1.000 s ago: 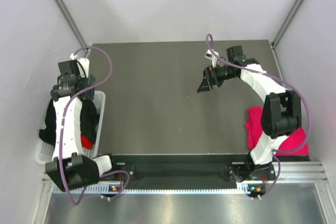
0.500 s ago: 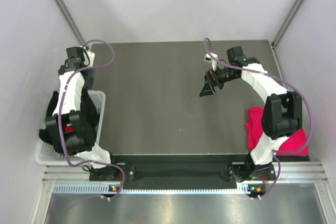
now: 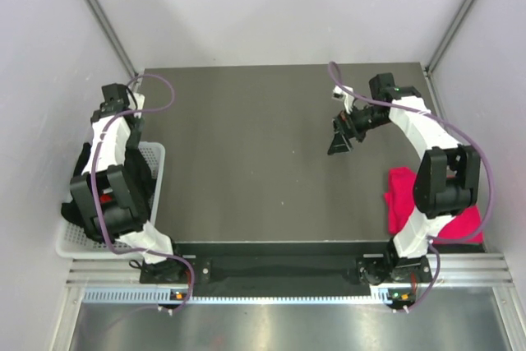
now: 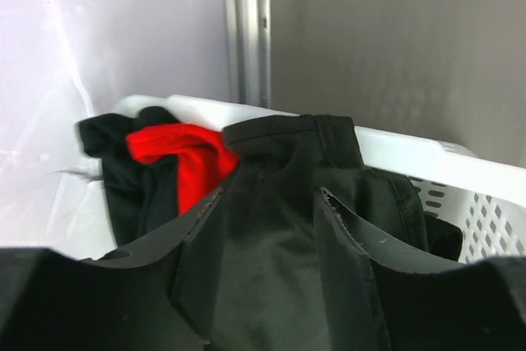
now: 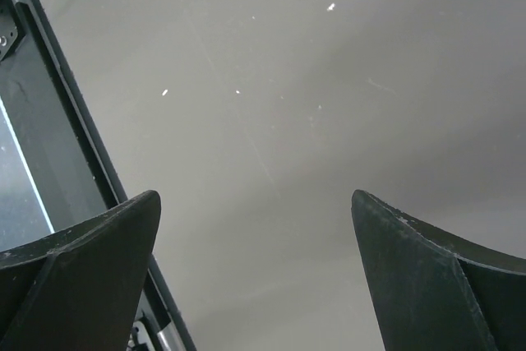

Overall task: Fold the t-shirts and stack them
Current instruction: Grab the tshirt from the pile, then move the tshirt to the center of the board

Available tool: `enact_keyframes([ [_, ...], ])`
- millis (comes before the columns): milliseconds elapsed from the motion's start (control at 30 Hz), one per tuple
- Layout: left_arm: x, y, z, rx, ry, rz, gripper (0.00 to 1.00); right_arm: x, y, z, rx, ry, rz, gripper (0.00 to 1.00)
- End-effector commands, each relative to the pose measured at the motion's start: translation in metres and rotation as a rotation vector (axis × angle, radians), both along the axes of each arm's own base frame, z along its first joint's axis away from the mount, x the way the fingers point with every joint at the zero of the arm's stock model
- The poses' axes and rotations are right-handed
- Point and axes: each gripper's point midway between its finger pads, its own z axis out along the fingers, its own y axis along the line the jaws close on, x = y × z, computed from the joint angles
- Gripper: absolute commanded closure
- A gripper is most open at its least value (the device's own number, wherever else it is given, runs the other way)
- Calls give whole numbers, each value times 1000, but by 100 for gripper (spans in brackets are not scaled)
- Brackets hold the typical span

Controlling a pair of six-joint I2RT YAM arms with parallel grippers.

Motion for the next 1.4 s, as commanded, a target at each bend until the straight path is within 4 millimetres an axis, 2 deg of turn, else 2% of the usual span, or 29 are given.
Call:
enact_keyframes([
  [0,6,4,-7,-17,-12,-10,50,-2,-1,29,25,-84,12,0],
  [67,6,1,-11,-41,-4,-20,51,-5,-1,33,32,-91,9,0],
  [167,6,0,-16,-55,10,-22,63,-6,-1,38,33,-96,1,0],
  [233,5,-2,-16,-68,19,-24,93,-6,-1,40,32,-104,-2,0],
  [267,6,-4,-14,-79,18,-27,100,-7,-2,42,30,-111,-3,0],
  [300,0,-8,-14,-105,39,-18,100,-7,-2,42,27,-115,-6,0],
  [400,1,-23,8,-173,7,-46,100,-3,-8,48,-7,-167,-36,0],
  [500,11,-39,66,-222,-130,-91,100,12,-12,67,-39,-296,-93,0],
  [533,12,-46,101,-230,-204,-121,100,16,-17,76,-57,-322,-146,0],
  [567,12,-53,118,-243,-244,-148,100,19,-19,81,-61,-343,-177,0],
  [600,16,-66,150,-271,-330,-203,100,26,-20,87,-58,-377,-198,0],
  [633,9,-78,170,-283,-367,-235,100,26,-20,93,-49,-377,-239,0],
  [700,9,-113,206,-305,-440,-373,100,39,-22,102,-16,-404,-322,0],
  [733,3,-127,222,-294,-467,-420,100,36,-21,103,22,-366,-368,0],
  [767,3,-158,233,-300,-486,-504,100,42,-26,106,42,-366,-407,0],
  [833,-3,-187,265,-268,-558,-581,100,40,-24,106,122,-323,-411,0],
  [867,-7,-219,277,-303,-585,-657,100,41,-34,105,165,-291,-430,0],
  [900,-12,-231,302,-315,-652,-686,100,46,-41,107,217,-279,-444,0],
  [933,-15,-242,315,-347,-687,-714,100,38,-34,99,326,-156,-416,0],
  [967,-14,-257,322,-406,-704,-731,100,41,-46,98,386,-114,-431,0],
  [1000,-18,-263,344,-434,-762,-759,100,44,-49,100,448,-82,-425,0],
  [1033,-19,-277,349,-492,-769,-814,100,46,-51,97,505,18,-437,0],
  [1100,-21,-287,360,-540,-796,-854,100,47,-70,101,522,28,-453,0],
  [1167,-20,-300,355,-588,-766,-904,100,47,-84,120,474,-123,-408,0],
  [1200,-21,-305,350,-602,-744,-921,100,39,-84,123,453,-116,-407,1],
  [1233,-20,-310,343,-616,-719,-928,100,36,-86,138,400,-236,-373,0],
  [1267,-19,-321,326,-642,-656,-952,100,29,-86,149,345,-309,-371,0],
  [1300,-21,-327,317,-649,-625,-969,100,32,-88,146,314,-315,-390,0],
  [1367,-27,-348,296,-647,-544,-1039,100,20,-85,167,248,-455,-375,0],
])
